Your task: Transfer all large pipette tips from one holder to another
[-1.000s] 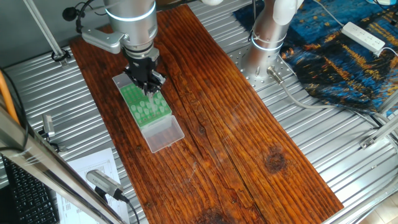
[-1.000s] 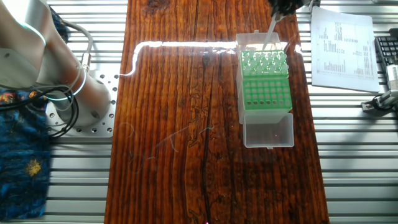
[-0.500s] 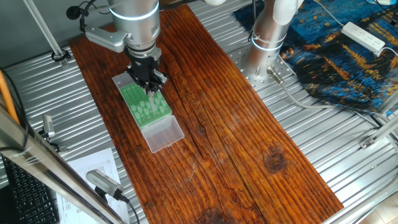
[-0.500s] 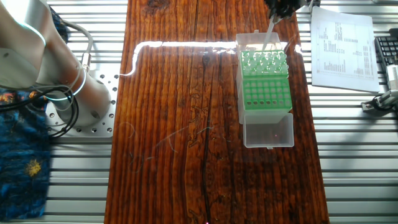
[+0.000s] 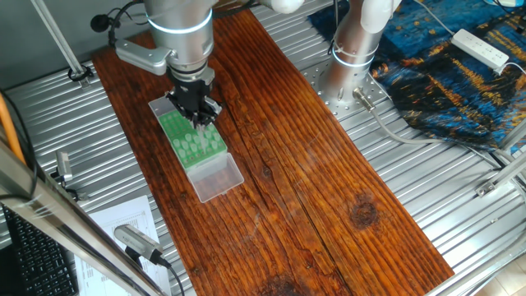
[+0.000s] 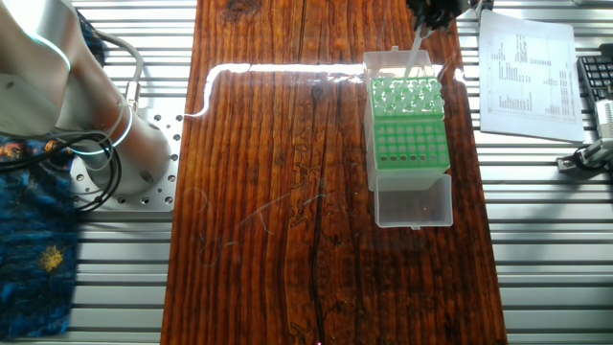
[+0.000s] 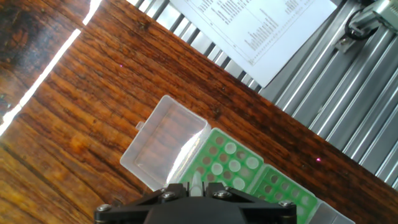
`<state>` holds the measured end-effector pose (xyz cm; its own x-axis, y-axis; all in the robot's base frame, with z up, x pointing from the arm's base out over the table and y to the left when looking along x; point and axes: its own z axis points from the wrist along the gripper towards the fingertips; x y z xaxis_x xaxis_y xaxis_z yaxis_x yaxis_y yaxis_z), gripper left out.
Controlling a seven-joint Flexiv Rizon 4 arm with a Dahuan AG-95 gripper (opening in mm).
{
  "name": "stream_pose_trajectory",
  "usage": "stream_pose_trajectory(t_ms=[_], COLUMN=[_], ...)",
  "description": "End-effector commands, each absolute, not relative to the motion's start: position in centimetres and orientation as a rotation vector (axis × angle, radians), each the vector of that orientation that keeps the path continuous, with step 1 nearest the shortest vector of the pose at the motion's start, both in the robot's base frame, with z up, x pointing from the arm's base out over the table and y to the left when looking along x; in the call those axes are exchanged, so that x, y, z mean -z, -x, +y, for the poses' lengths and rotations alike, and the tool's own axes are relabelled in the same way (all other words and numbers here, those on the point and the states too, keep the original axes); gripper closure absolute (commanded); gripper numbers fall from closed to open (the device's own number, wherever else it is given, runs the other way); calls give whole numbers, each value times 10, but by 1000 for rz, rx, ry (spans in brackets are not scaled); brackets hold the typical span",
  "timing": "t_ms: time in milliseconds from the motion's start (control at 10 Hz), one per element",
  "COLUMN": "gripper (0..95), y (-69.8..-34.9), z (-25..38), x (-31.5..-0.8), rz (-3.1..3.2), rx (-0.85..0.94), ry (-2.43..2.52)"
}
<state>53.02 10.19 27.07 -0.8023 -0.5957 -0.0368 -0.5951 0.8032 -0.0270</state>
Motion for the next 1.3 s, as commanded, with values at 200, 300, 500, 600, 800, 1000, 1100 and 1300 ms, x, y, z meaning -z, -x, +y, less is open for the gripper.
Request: stream_pose_trajectory(t_ms=[200, 300, 500, 600, 800, 1000, 1100, 1300], gripper=[950, 760, 760, 760, 760, 760, 760, 950], y=[-528, -528, -528, -528, -528, -527, -526, -520], z=[101, 101, 101, 101, 101, 100, 100, 97], x=[-269, -269, -269, -269, -269, -268, -267, -263], rz=[2938, 2941, 2949, 2950, 2982, 3032, 3075, 3117], rx=[41, 48, 66, 71, 83, 81, 83, 85], ry=[1007, 1010, 1019, 1024, 1032, 1004, 928, 808])
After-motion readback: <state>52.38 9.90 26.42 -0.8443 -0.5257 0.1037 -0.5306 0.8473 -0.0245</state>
